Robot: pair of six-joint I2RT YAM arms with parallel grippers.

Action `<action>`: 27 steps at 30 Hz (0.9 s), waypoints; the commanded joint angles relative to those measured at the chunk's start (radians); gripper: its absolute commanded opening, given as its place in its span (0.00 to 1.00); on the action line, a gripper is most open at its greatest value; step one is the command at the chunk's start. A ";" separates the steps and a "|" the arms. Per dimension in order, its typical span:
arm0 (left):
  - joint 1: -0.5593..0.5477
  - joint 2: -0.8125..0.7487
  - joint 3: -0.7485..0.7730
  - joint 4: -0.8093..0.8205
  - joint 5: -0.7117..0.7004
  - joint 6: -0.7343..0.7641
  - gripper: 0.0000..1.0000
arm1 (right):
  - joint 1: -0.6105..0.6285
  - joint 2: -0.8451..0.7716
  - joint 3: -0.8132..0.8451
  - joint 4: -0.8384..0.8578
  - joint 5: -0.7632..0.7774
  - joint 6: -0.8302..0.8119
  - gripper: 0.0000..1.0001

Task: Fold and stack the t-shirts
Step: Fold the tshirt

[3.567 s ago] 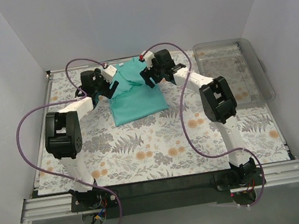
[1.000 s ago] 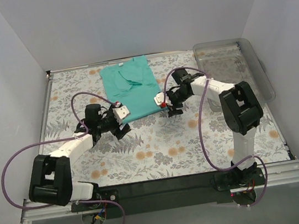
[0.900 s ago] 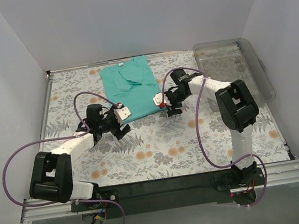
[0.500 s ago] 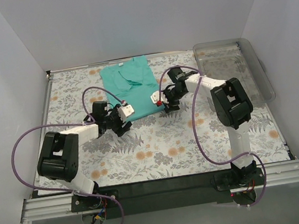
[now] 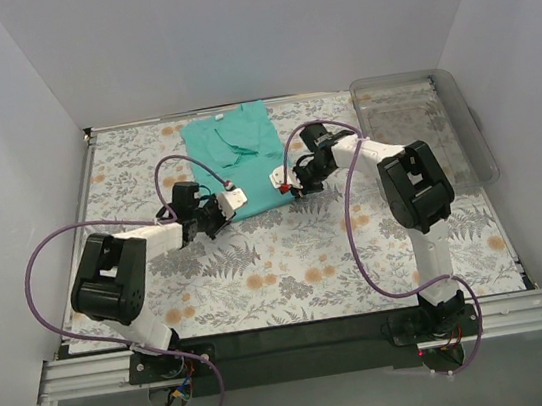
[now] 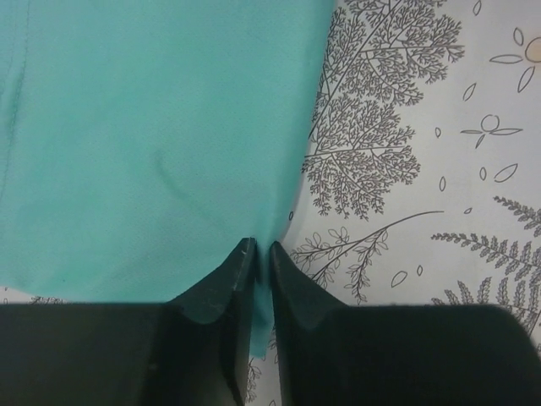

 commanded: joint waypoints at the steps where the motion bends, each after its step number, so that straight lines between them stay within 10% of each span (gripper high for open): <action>1: -0.031 -0.031 -0.046 -0.017 -0.014 0.012 0.13 | 0.005 0.006 -0.004 -0.005 0.023 0.024 0.12; 19: -0.394 -0.408 -0.274 -0.205 0.011 -0.168 0.01 | 0.012 -0.589 -0.706 -0.047 0.043 -0.003 0.01; 22: -0.442 -0.414 -0.287 -0.202 -0.014 -0.203 0.14 | 0.015 -0.646 -0.763 -0.042 0.042 0.011 0.15; 27: -0.450 -0.537 -0.294 -0.186 -0.058 -0.240 0.78 | 0.015 -0.715 -0.766 -0.040 0.016 0.037 0.49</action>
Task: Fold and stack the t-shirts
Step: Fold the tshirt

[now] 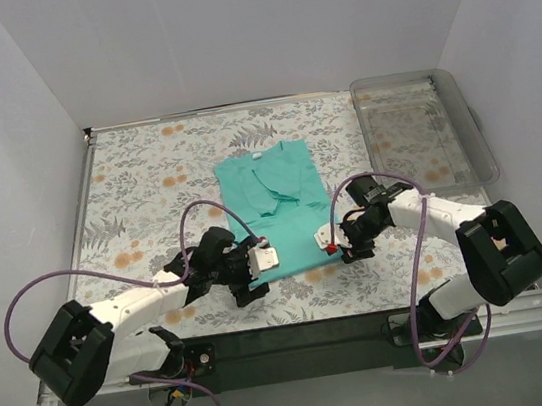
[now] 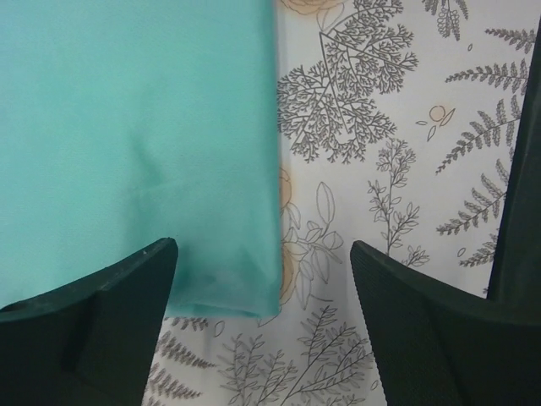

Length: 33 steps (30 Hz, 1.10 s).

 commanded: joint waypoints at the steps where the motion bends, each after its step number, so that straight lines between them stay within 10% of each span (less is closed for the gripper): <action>1: -0.002 -0.135 -0.016 0.017 -0.059 -0.031 0.80 | -0.002 -0.065 0.008 -0.006 -0.028 0.004 0.53; 5: -0.002 -0.241 -0.043 -0.011 -0.092 -0.009 0.81 | -0.001 -0.101 -0.001 0.005 -0.054 -0.059 0.65; 33: -0.082 -0.213 -0.089 0.037 -0.217 0.020 0.69 | -0.001 -0.005 -0.041 0.100 0.003 -0.093 0.60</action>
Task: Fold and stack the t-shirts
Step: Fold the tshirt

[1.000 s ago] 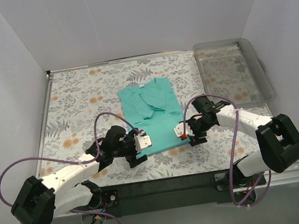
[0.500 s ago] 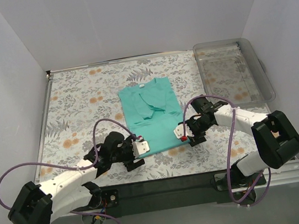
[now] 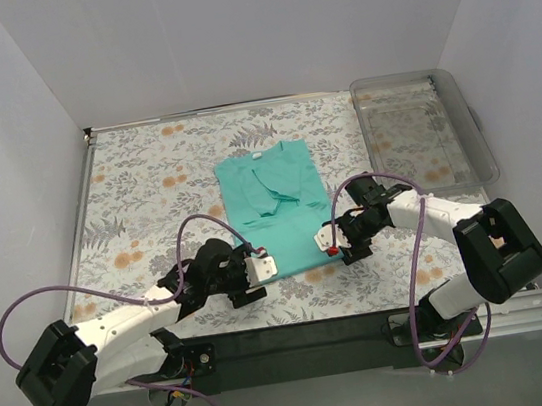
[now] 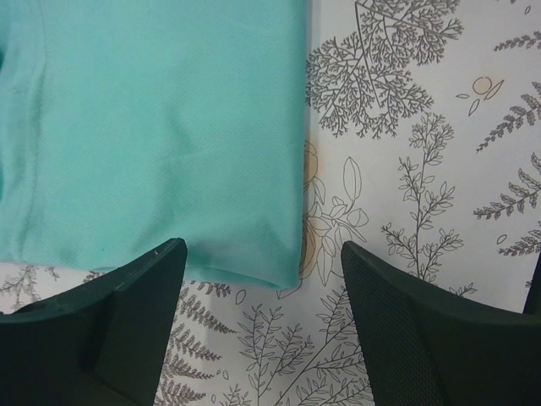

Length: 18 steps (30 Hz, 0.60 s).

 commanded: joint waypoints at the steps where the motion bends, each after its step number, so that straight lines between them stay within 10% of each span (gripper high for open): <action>1: -0.014 -0.063 -0.003 0.010 -0.027 0.016 0.69 | -0.002 -0.008 -0.025 0.019 0.008 -0.013 0.60; 18: -0.135 0.134 0.057 0.198 -0.028 -0.075 0.69 | -0.015 -0.030 -0.036 0.019 -0.015 -0.002 0.59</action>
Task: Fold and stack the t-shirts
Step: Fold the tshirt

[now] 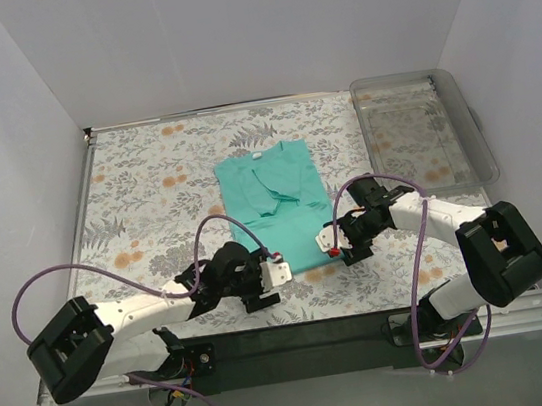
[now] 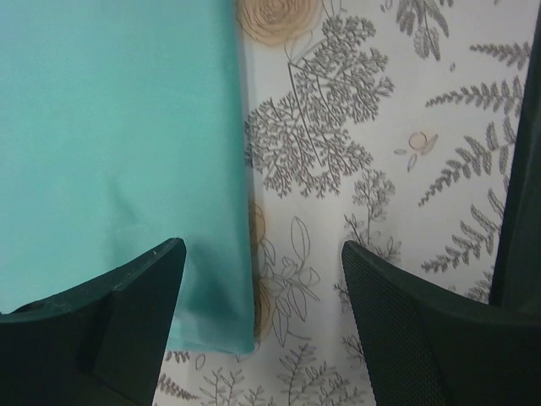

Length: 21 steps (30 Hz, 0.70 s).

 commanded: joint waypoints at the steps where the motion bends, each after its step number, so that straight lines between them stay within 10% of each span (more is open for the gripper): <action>1: -0.024 0.053 0.047 0.104 -0.035 -0.022 0.69 | -0.008 -0.008 -0.015 0.008 -0.017 -0.001 0.59; 21: -0.041 0.141 0.011 0.168 -0.089 -0.057 0.32 | 0.011 0.044 0.006 0.031 -0.164 0.060 0.58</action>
